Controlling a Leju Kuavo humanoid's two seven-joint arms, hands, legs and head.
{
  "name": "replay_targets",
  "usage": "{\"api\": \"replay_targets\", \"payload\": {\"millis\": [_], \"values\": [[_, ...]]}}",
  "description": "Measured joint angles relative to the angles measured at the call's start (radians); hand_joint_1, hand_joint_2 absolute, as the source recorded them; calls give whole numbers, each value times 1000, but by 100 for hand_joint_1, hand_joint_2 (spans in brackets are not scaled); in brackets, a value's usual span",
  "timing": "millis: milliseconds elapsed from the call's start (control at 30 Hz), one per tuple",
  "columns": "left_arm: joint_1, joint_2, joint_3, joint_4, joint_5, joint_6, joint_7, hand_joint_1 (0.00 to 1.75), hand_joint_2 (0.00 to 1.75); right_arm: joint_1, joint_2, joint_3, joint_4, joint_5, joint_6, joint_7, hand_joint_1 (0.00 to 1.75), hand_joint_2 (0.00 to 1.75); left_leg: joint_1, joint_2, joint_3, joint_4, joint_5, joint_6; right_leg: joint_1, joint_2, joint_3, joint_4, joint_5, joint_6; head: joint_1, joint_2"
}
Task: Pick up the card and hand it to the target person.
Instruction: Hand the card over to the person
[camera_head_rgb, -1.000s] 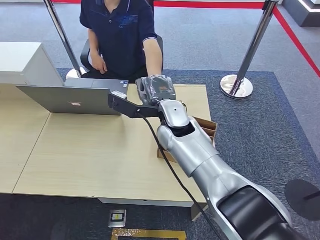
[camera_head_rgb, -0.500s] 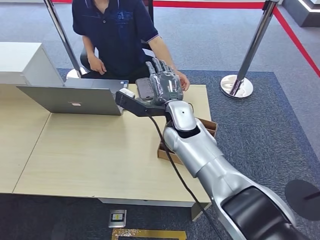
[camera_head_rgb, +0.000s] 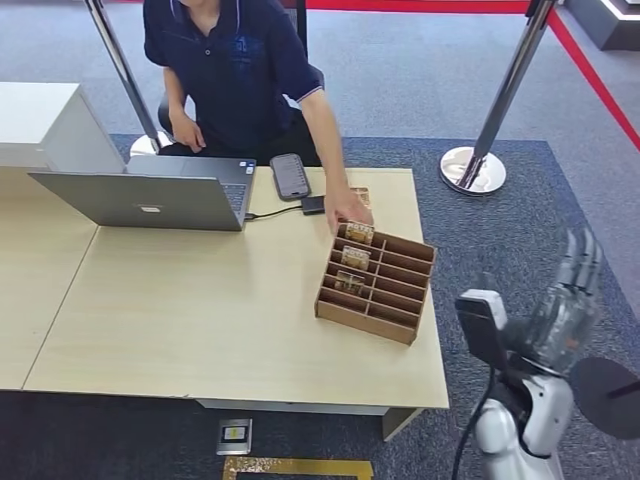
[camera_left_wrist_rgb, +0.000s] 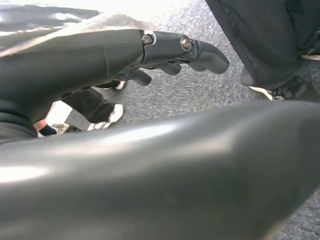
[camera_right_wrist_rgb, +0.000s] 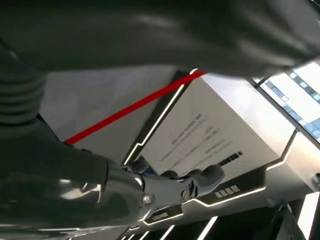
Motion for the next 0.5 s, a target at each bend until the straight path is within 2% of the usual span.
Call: {"api": "replay_targets", "payload": {"millis": [67,133,200,267,333,400,500], "values": [[-2,-3,5,0,2,-4,-12,0,0,86,33,-131,-112,-161,0,-120,0,0,0,0,0,0,0,0,0,0,-1,0,0,0,0,0],[-1,-4,9,0,2,-10,-23,0,0,154,74,-280,-199,-385,9,-246,0,0,0,0,0,0,0,0,0,0,0,0,-1,0,0,0],[0,-6,12,0,1,-15,-29,0,0,203,103,-409,-248,-554,30,-324,0,0,0,1,1,0,0,0,0,0,0,0,-1,0,0,0],[-3,-7,12,0,-9,-24,-31,0,0,215,130,-546,-262,-656,78,-360,0,0,0,2,2,0,0,0,0,1,1,0,0,-1,0,0],[-7,-8,12,0,-18,-32,-30,0,0,183,146,-720,-194,-721,131,-366,0,0,0,3,4,0,0,1,0,1,3,-1,0,-1,0,0],[-10,-10,12,0,-20,-34,-28,0,0,135,133,-889,-40,-744,149,-378,0,0,0,2,4,0,1,2,-1,1,5,-1,0,1,2,0],[-11,-11,12,0,-19,-34,-27,0,0,86,99,-1063,190,-739,133,-408,0,0,-1,2,5,0,2,3,-2,1,6,-1,1,1,4,0]]}}
